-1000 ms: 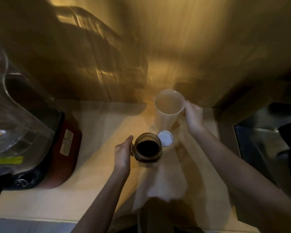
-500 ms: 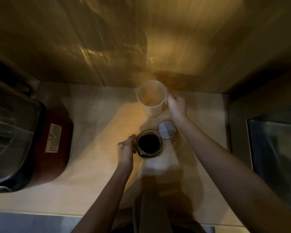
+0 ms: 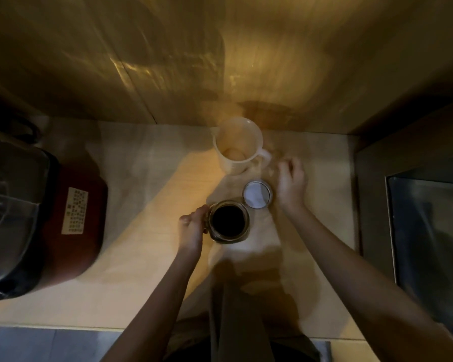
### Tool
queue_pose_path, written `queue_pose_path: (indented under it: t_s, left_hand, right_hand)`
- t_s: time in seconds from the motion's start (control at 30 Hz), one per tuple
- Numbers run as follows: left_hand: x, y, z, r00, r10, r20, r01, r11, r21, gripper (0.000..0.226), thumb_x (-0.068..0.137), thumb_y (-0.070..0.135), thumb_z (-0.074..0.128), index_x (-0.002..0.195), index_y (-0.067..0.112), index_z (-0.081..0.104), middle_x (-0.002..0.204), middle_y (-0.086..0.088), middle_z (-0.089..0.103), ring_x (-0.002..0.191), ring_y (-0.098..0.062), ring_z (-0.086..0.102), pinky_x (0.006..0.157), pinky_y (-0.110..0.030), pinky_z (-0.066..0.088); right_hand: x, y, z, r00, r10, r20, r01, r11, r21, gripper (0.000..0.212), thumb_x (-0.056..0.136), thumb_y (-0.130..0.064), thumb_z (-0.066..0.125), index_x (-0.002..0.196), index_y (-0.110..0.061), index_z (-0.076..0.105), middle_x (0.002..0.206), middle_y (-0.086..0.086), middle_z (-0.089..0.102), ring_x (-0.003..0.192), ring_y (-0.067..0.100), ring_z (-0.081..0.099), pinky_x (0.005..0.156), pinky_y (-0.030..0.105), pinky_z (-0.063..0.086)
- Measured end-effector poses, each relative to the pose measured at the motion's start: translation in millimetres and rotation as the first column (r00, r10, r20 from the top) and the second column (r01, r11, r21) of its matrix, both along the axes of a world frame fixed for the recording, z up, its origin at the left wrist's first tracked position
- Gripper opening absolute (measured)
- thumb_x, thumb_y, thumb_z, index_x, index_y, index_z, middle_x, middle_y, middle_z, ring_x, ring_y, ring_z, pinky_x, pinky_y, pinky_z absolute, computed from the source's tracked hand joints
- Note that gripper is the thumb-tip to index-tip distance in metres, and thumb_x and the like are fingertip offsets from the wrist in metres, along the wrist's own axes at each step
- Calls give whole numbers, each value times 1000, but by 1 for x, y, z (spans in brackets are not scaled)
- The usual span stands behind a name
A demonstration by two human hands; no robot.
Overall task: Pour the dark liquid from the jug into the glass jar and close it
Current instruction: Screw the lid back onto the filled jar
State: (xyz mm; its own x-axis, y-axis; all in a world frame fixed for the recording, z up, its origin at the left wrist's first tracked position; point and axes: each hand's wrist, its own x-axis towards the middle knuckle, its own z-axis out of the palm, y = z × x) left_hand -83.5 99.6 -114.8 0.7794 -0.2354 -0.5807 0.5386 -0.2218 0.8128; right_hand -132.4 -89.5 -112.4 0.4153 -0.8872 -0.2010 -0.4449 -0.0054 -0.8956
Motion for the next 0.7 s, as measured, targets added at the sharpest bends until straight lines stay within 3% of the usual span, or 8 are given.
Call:
queue_pose_path:
  t_s: [0.1,0.23,0.3,0.47,0.53,0.6,0.7]
  left_hand:
    - [2,5,-1,1000,-5,-9,6,999,48,40,86,18,51,47,9,52,37,5,47,38,0,44,44,-11,35]
    - [2,8,3,997,-80,15,78,992,100,45,89,20,46,45,10,49,29,7,45,34,1,43,42,-9,33]
    - [2,11,6,989,-143,34,137,982,132,47,89,22,44,44,11,47,30,5,45,35,-1,42,42,-10,33]
    - [7,22,6,923,-335,191,295,932,208,40,93,27,37,60,15,55,62,0,54,60,-8,50,62,-22,40]
    - [10,26,10,896,-375,237,346,925,156,29,92,28,34,73,21,55,78,1,56,75,-11,52,66,-25,42]
    - [10,33,17,884,-390,259,385,920,73,19,82,24,36,86,26,54,95,2,56,90,-17,51,67,-18,42]
    - [8,44,27,780,-554,291,540,831,135,45,69,18,46,113,26,46,121,1,49,110,-18,46,73,-16,44]
  right_hand:
    - [-30,6,-22,944,276,-180,-293,953,-74,56,70,-44,44,103,-1,60,101,11,59,95,25,54,82,36,45]
    - [-46,18,-36,712,513,-479,-629,769,-112,78,63,-53,52,129,-12,48,126,5,55,115,27,46,96,38,36]
    - [-46,23,-36,669,508,-542,-667,733,-137,87,61,-57,52,135,-14,42,134,3,51,120,27,43,98,40,34]
    - [-41,31,-19,755,436,-490,-590,778,-217,77,71,-34,77,136,-10,43,130,8,53,119,31,44,97,40,35]
    - [-44,31,-7,747,455,-486,-606,766,-214,82,68,-31,81,137,-10,41,132,7,52,122,29,42,99,39,35]
    - [-51,28,7,734,481,-480,-634,739,-228,88,65,-35,83,138,-13,39,131,6,52,123,26,40,98,37,36]
    - [-64,22,30,672,552,-493,-718,647,-256,92,63,-40,83,139,-15,38,126,4,53,122,22,41,96,31,34]
